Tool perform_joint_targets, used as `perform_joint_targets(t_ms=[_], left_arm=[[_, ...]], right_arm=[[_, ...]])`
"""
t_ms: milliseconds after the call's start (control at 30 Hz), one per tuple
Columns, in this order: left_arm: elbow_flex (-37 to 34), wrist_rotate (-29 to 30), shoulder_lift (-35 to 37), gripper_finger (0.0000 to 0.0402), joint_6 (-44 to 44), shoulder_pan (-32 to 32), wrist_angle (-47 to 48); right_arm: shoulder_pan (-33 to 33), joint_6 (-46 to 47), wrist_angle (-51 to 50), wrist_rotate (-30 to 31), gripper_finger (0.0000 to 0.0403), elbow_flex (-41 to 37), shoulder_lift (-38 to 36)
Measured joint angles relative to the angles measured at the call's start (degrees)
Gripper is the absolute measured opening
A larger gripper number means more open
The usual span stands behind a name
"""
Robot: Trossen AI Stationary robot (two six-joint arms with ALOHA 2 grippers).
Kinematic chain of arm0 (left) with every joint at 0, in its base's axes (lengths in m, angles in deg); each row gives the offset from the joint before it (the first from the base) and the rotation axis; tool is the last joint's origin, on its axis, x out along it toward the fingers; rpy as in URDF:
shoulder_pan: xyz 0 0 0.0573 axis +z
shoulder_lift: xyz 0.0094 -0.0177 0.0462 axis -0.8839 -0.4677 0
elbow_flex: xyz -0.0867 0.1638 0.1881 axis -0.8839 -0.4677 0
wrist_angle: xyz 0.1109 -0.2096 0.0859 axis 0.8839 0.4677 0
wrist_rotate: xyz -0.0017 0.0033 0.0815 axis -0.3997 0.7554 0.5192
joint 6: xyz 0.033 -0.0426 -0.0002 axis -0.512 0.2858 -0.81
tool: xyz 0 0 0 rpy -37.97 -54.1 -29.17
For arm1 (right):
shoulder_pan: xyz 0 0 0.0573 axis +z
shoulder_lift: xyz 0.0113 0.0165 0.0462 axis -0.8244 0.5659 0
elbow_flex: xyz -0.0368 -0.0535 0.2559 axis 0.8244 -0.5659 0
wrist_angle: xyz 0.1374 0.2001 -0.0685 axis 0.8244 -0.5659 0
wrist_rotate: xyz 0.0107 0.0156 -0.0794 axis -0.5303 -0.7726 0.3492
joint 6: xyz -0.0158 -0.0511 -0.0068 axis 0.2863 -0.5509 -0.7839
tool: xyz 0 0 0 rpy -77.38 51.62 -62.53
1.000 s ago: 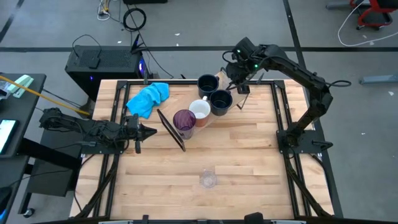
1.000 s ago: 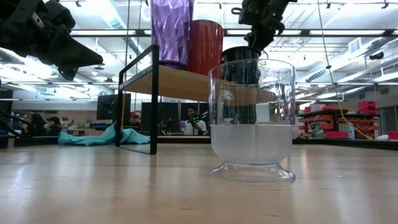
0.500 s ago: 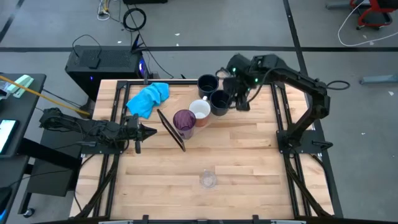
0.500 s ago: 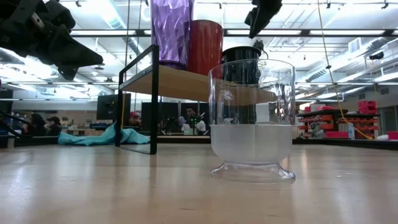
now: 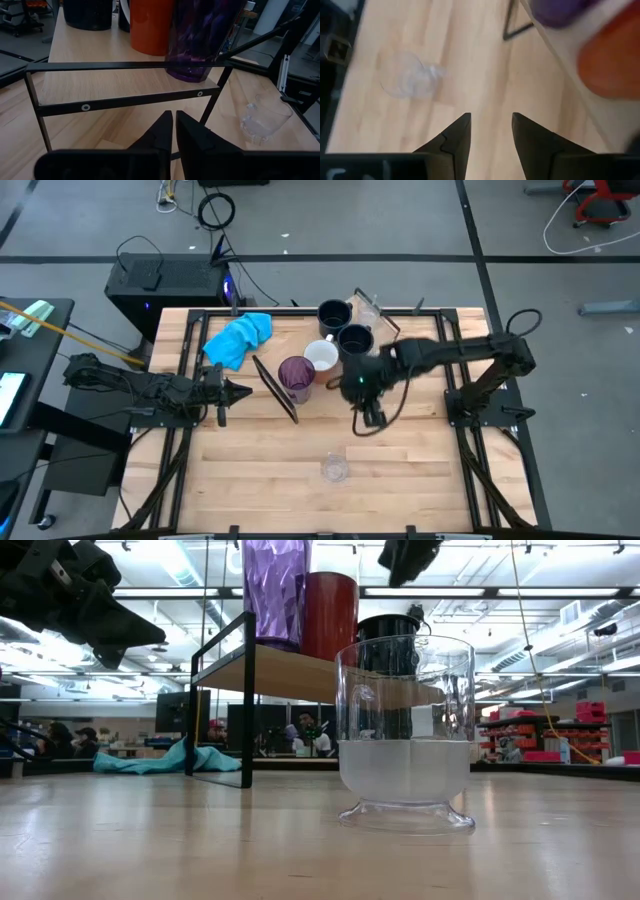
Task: Stack small to large cups/mugs on shelf
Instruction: Put the transparent mug on the shelf aligned with the other transparent mug
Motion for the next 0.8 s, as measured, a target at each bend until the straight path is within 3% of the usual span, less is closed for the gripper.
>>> perform_joint_targets(t_ms=[367, 800], left_arm=[[0.0, 0.01, 0.02, 0.0039, 0.0, 0.0, 0.0], [0.0, 0.0, 0.0, 0.0029, -0.02, -0.02, 0.04]], right_arm=[[12.06, 15.7, 12.69, 8.0, 0.0149, -2.88, 2.13], [15.86, 19.09, 13.76, 5.07, 0.0149, 2.16, 14.23]])
